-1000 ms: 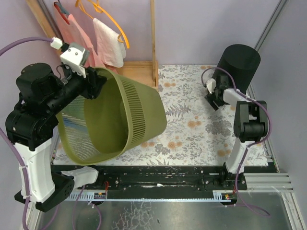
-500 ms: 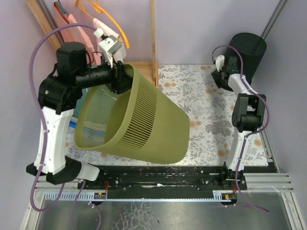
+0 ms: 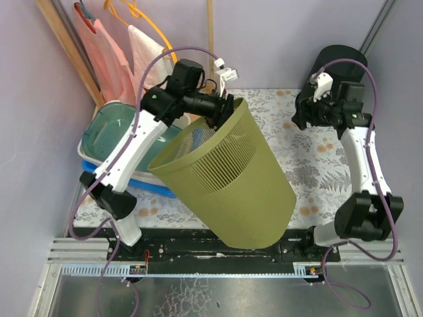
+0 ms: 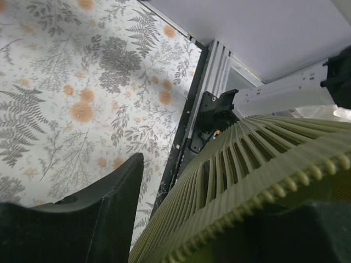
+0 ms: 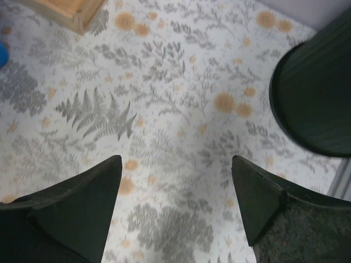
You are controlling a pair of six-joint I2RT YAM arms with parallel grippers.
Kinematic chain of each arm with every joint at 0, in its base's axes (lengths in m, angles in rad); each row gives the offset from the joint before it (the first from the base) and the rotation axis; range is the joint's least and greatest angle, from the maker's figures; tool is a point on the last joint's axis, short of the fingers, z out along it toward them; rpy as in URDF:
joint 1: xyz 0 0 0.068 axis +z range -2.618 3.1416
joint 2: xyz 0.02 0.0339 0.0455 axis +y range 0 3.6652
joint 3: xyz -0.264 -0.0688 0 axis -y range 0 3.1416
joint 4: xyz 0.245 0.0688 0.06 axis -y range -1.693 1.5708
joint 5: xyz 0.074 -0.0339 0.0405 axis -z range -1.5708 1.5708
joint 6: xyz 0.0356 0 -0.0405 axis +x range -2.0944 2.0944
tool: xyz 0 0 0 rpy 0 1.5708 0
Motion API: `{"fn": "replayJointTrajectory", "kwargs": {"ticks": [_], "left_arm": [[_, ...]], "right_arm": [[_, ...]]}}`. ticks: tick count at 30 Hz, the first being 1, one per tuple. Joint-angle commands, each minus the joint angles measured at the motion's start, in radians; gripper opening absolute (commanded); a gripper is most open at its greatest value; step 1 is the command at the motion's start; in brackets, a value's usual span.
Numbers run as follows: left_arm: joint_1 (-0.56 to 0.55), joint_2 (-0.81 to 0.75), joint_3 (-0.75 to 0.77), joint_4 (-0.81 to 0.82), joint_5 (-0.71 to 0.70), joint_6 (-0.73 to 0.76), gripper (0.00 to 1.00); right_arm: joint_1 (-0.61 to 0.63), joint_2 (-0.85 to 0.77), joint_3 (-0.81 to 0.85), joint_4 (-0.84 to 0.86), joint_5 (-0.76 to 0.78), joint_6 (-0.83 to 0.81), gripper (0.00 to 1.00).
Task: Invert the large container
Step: Move the container to the corner of the board, then place the container at the center of the board.
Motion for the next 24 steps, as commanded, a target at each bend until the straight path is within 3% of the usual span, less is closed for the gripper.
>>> {"fn": "replayJointTrajectory", "kwargs": {"ticks": [1, 6, 9, 12, 15, 24], "left_arm": [[-0.001, 0.039, 0.012, 0.187, 0.113, -0.142, 0.00], [-0.001, 0.110, -0.122, 0.432, 0.209, -0.333, 0.00], [-0.003, 0.188, -0.138, 0.501, 0.219, -0.369, 0.00], [-0.012, 0.273, -0.109, 0.536, 0.248, -0.399, 0.00], [-0.013, 0.358, -0.055, 0.550, 0.263, -0.415, 0.00], [-0.015, 0.573, 0.057, 0.589, 0.277, -0.462, 0.00]], "right_arm": [[-0.048, -0.149, -0.070, -0.146, -0.023, -0.076, 0.89], [-0.209, -0.333, -0.126, -0.362, 0.026, -0.301, 0.89], [-0.279, -0.522, -0.264, -0.432, 0.019, -0.508, 0.89], [-0.284, -0.637, -0.410, -0.528, 0.016, -0.687, 0.87], [-0.284, -0.730, -0.498, -0.526, -0.016, -0.749, 0.88], [-0.284, -0.673, -0.278, -0.889, -0.055, -0.948, 0.85]]}}
